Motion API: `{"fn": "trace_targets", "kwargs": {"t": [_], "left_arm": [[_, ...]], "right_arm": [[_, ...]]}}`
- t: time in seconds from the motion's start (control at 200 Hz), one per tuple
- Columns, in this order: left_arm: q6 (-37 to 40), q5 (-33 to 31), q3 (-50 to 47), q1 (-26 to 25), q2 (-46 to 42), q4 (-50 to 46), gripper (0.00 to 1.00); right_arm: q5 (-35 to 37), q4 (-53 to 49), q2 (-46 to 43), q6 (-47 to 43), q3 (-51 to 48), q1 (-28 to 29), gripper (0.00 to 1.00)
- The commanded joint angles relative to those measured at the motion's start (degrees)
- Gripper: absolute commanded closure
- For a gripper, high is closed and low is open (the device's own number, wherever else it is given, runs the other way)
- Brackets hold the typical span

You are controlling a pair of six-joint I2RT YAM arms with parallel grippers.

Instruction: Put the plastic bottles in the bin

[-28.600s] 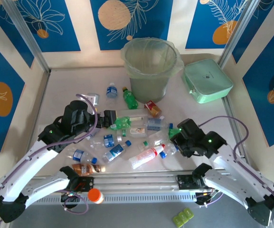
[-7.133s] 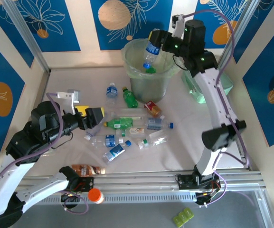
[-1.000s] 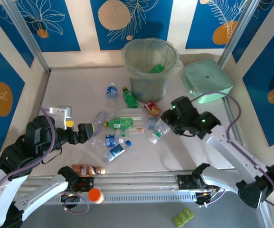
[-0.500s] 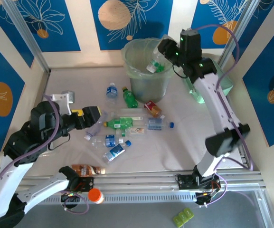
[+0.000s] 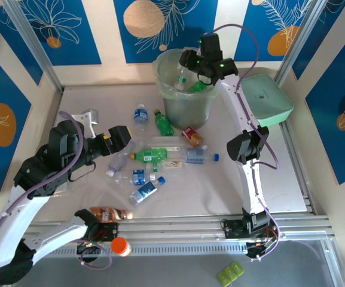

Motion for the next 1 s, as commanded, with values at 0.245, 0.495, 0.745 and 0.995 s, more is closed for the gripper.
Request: {"fn": "trace_targets", "kwargs": {"t": [0.245,0.495,0.745,0.995], "left_arm": [[2.18,-3.99,1.86,0.30,-0.49,-3.11,0.01],[-12.33,-6.40,8.35,0.27,0.42,-11.14,0.01],[-27.05,-5.02,19.63,0.30,7.65,-26.63,0.01],[-30.06,-1.80,18.91,1.42,7.02,-27.43,0.01]], "right_arm": [[-0.27,0.15,-1.17,-3.43,-1.96,1.89,0.15],[5.69,-1.90,-9.51,-2.87,-0.69,2.91,0.12],[18.43,-2.54,-26.55,3.40,-21.17,10.48,0.15],[20.08,-9.36,-46.69,19.23,-53.71,18.01,0.19]]}}
